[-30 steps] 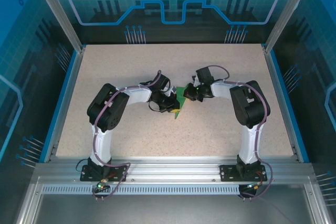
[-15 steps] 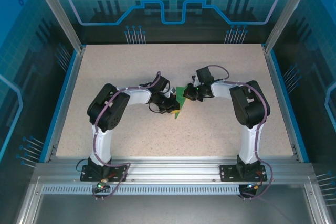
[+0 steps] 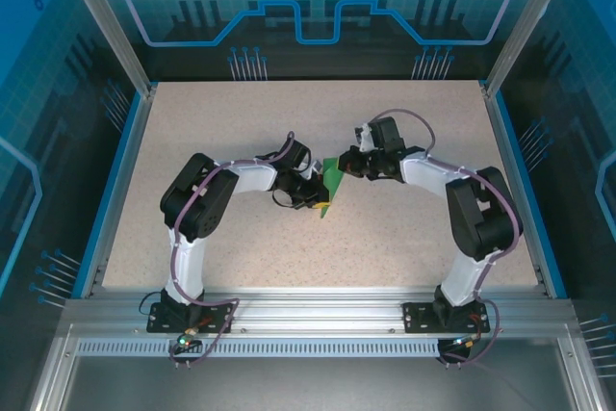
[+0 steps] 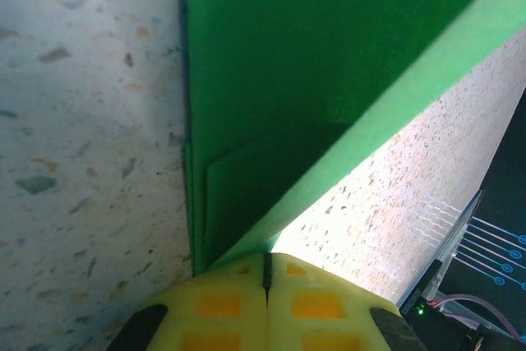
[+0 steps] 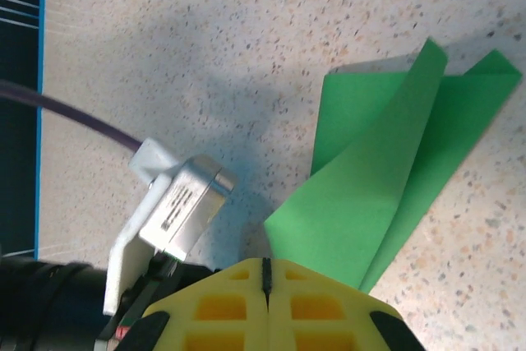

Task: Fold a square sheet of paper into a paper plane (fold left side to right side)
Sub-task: Fold the wing for the fifth time at the center of the table.

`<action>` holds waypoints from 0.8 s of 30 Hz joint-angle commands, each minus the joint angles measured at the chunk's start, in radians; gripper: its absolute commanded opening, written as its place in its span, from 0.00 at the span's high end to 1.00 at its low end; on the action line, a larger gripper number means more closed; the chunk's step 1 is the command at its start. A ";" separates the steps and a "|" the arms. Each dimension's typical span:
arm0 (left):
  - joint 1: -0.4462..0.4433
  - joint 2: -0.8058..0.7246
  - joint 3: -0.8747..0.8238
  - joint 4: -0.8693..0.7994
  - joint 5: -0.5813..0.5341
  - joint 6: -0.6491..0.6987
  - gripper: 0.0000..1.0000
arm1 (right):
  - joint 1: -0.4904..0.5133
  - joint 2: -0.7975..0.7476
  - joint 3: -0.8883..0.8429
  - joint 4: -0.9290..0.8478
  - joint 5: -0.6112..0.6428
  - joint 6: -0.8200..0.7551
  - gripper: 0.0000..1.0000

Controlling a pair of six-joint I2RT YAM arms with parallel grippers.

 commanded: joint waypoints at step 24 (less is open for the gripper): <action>-0.004 0.054 -0.016 -0.064 -0.005 -0.006 1.00 | 0.066 0.211 0.051 -0.009 -0.025 -0.060 0.99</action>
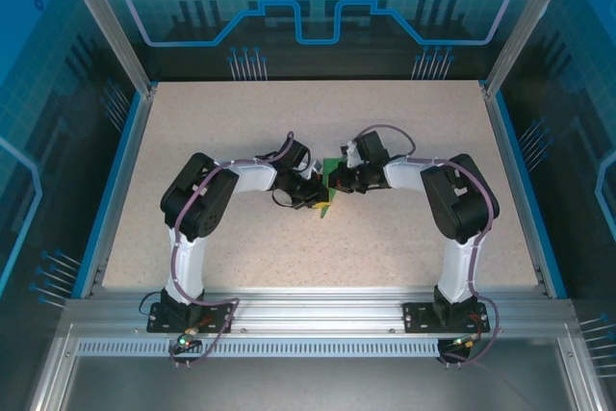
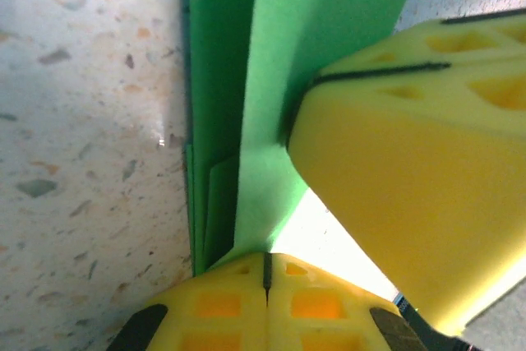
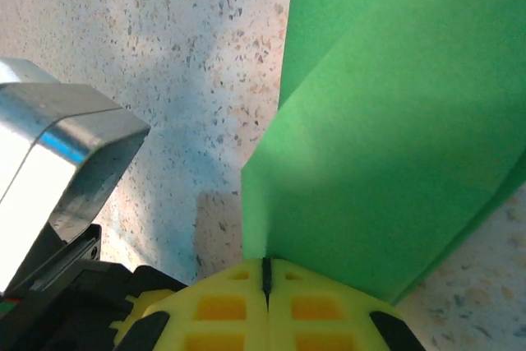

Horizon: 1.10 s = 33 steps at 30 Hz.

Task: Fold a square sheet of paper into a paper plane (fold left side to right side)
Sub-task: Fold the wing for the fifth time at the center of the table.

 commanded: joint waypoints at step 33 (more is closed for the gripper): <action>-0.006 0.055 -0.013 -0.081 -0.015 0.000 1.00 | -0.122 0.127 0.184 -0.164 0.037 -0.110 0.99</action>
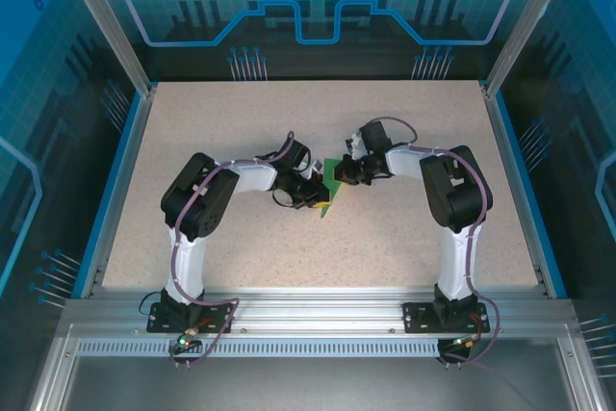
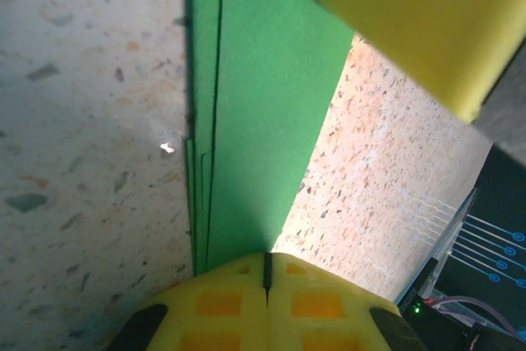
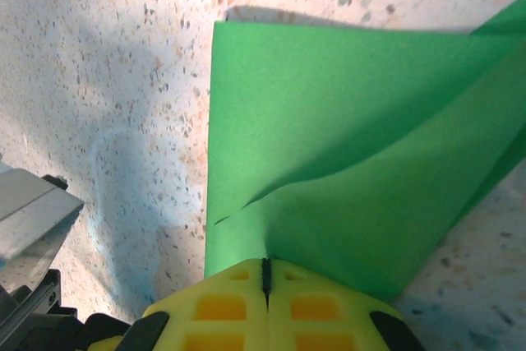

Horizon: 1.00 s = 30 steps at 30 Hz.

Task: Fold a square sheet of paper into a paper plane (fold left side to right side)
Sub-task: Fold the wing for the fifth time at the center of the table.

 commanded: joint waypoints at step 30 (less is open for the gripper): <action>-0.010 0.051 -0.014 -0.094 -0.011 0.001 1.00 | -0.172 0.159 0.238 -0.122 0.025 -0.040 0.99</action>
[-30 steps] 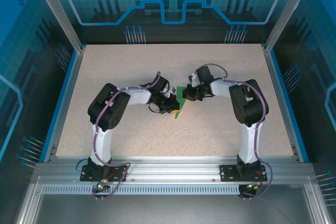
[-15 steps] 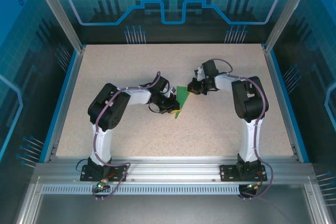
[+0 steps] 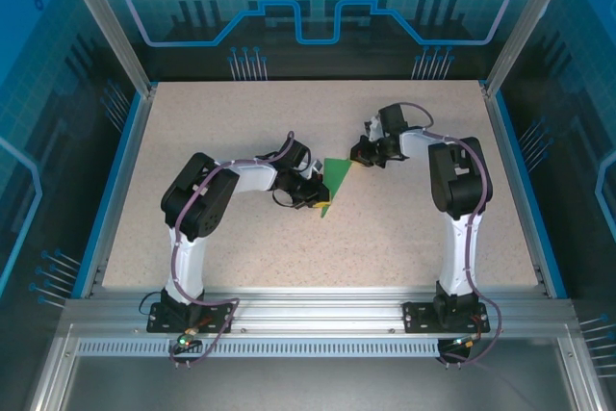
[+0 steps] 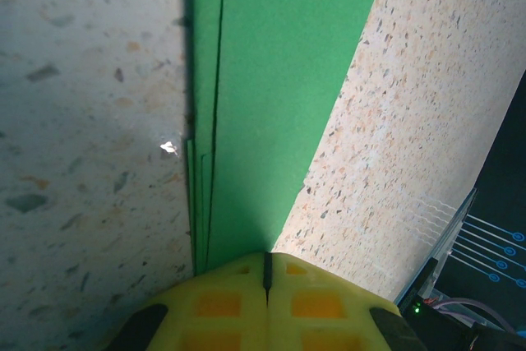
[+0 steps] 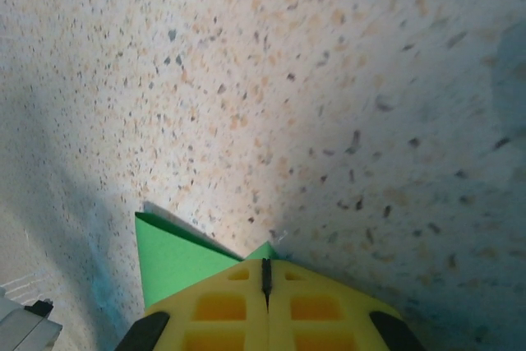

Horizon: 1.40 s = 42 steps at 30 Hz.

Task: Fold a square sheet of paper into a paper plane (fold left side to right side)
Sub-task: Fold the wing for the fifth time at the center of the table.

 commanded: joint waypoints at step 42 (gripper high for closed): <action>-0.029 0.023 0.014 -0.087 -0.010 -0.005 1.00 | 0.164 -0.091 -0.228 0.074 -0.055 0.159 0.98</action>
